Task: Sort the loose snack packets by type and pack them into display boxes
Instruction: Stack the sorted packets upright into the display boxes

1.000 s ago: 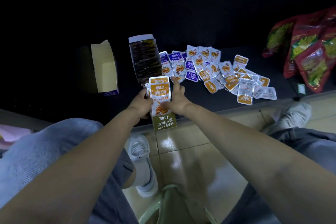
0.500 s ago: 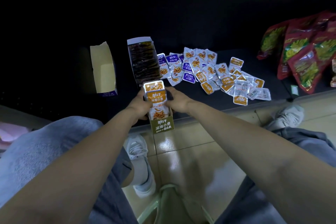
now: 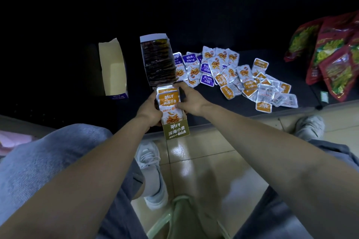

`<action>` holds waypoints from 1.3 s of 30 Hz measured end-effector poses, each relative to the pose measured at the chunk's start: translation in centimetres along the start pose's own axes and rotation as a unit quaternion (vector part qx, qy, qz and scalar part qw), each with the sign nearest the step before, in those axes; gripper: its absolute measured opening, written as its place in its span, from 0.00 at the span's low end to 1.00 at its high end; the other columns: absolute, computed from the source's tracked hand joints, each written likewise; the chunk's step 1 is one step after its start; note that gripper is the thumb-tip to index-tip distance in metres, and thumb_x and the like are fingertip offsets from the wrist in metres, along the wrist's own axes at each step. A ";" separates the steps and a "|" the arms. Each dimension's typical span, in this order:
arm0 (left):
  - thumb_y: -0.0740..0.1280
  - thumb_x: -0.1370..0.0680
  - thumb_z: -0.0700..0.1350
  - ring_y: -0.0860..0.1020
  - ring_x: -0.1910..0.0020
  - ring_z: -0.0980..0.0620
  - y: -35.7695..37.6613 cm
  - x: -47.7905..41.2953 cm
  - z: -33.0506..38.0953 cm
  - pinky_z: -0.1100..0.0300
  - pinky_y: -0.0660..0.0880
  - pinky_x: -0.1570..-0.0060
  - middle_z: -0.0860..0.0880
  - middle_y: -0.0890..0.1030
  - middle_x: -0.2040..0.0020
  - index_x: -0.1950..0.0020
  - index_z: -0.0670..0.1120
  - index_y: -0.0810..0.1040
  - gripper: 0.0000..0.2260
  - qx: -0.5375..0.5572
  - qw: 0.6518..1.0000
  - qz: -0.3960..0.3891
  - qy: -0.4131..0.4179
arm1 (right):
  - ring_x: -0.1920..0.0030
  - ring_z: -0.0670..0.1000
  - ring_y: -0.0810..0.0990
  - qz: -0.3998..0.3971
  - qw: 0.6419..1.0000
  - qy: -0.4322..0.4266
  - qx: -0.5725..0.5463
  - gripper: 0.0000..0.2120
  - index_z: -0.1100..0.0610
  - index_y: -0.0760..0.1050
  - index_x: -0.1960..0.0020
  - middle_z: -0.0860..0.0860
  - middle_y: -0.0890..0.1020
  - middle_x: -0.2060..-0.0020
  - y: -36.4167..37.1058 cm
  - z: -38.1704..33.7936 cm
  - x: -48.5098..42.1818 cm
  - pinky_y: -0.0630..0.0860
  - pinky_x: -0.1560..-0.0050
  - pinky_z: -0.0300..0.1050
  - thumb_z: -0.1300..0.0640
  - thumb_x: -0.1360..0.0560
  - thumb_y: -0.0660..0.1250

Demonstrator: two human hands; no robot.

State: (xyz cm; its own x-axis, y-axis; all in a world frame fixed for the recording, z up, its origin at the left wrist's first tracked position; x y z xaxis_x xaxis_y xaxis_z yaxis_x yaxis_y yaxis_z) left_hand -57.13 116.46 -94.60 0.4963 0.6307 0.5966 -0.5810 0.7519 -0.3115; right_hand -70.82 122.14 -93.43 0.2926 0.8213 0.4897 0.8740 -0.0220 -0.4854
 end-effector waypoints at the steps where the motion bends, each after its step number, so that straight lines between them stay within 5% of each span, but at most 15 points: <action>1: 0.63 0.24 0.31 0.79 0.44 0.46 0.0 -0.1 0.0 0.44 0.80 0.49 0.47 0.78 0.39 0.26 0.61 0.60 0.35 -0.007 1.000 0.005 0.006 | 0.41 0.56 0.78 0.007 1.000 -0.005 -0.019 0.28 0.51 0.64 0.31 0.56 0.75 0.39 -0.1 0.2 0.2 0.78 0.42 0.56 0.64 0.26 0.69; 4: 0.65 0.23 0.35 0.79 0.45 0.46 0.1 -0.1 0.2 0.44 0.80 0.51 0.47 0.79 0.41 0.27 0.63 0.61 0.32 -0.015 1.000 0.010 0.013 | 0.42 0.55 0.78 -0.004 1.000 -0.024 -0.016 0.25 0.49 0.65 0.33 0.56 0.75 0.40 0.2 0.6 0.4 0.78 0.43 0.56 0.63 0.26 0.68; 9: 0.65 0.24 0.35 0.77 0.42 0.43 -0.4 -0.1 -0.1 0.43 0.78 0.46 0.46 0.76 0.38 0.23 0.55 0.55 0.35 -0.009 0.999 0.032 -0.009 | 0.34 0.55 0.73 -0.028 0.999 -0.017 0.008 0.38 0.44 0.53 0.23 0.56 0.69 0.32 1.0 0.2 -0.1 0.72 0.34 0.56 0.59 0.26 0.69; 19: 0.65 0.21 0.46 0.72 0.35 0.40 -1.8 1.2 0.4 0.52 0.72 0.38 0.39 0.69 0.30 0.25 0.41 0.61 0.27 -0.143 0.985 0.084 -0.046 | 0.26 0.56 0.62 -0.033 0.997 0.071 -0.022 0.42 0.53 0.47 0.21 0.55 0.57 0.23 0.4 2.4 0.9 0.64 0.28 0.55 0.50 0.25 0.69; 25: 0.62 0.23 0.39 0.74 0.41 0.43 -1.6 3.6 7.9 0.54 0.72 0.43 0.41 0.73 0.39 0.36 0.45 0.75 0.15 -0.198 0.937 0.236 0.165 | 0.39 0.55 0.75 -0.014 0.992 0.068 -0.104 0.26 0.59 0.62 0.26 0.58 0.73 0.36 -2.8 3.1 2.6 0.76 0.45 0.47 0.57 0.21 0.65; 28: 0.60 0.22 0.39 0.78 0.50 0.48 2.0 2.8 11.9 0.56 0.75 0.53 0.47 0.80 0.47 0.45 0.47 0.79 0.11 -0.184 0.931 0.204 0.240 | 0.51 0.52 0.78 -0.010 0.991 0.075 -0.110 0.18 0.62 0.69 0.32 0.55 0.77 0.48 -5.2 5.2 3.5 0.76 0.55 0.43 0.60 0.21 0.63; 32: 0.61 0.22 0.39 0.78 0.57 0.48 8.8 0.2 14.4 0.58 0.72 0.58 0.48 0.82 0.55 0.50 0.47 0.81 0.10 -0.195 0.940 0.129 0.249 | 0.60 0.49 0.77 0.013 0.988 0.100 -0.117 0.13 0.61 0.72 0.37 0.55 0.78 0.51 -8.8 9.9 4.1 0.74 0.60 0.40 0.61 0.21 0.63; 39: 0.63 0.22 0.39 0.77 0.49 0.49 18.4 -6.8 12.0 0.61 0.71 0.51 0.48 0.80 0.49 0.45 0.46 0.80 0.09 -0.289 0.939 -0.028 0.186 | 0.54 0.58 0.77 0.097 0.978 0.155 -0.098 0.11 0.64 0.74 0.40 0.59 0.76 0.52 -15.1 19.5 2.9 0.72 0.61 0.45 0.63 0.21 0.62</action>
State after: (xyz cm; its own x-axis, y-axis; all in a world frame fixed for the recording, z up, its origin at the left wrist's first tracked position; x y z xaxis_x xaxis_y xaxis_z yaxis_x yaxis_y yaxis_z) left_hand -78.92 123.73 -95.56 0.7682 0.5305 0.3583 -0.1538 0.6962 -0.7011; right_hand -90.74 135.92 -98.80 0.5377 0.5792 0.6127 0.8388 -0.2939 -0.4583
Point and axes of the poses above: each hand's wrist, its own x-axis away from the middle knuckle, its own y-axis out of the palm, z = x × y, the point moved 7 cm from there along -x, towards the middle knuckle
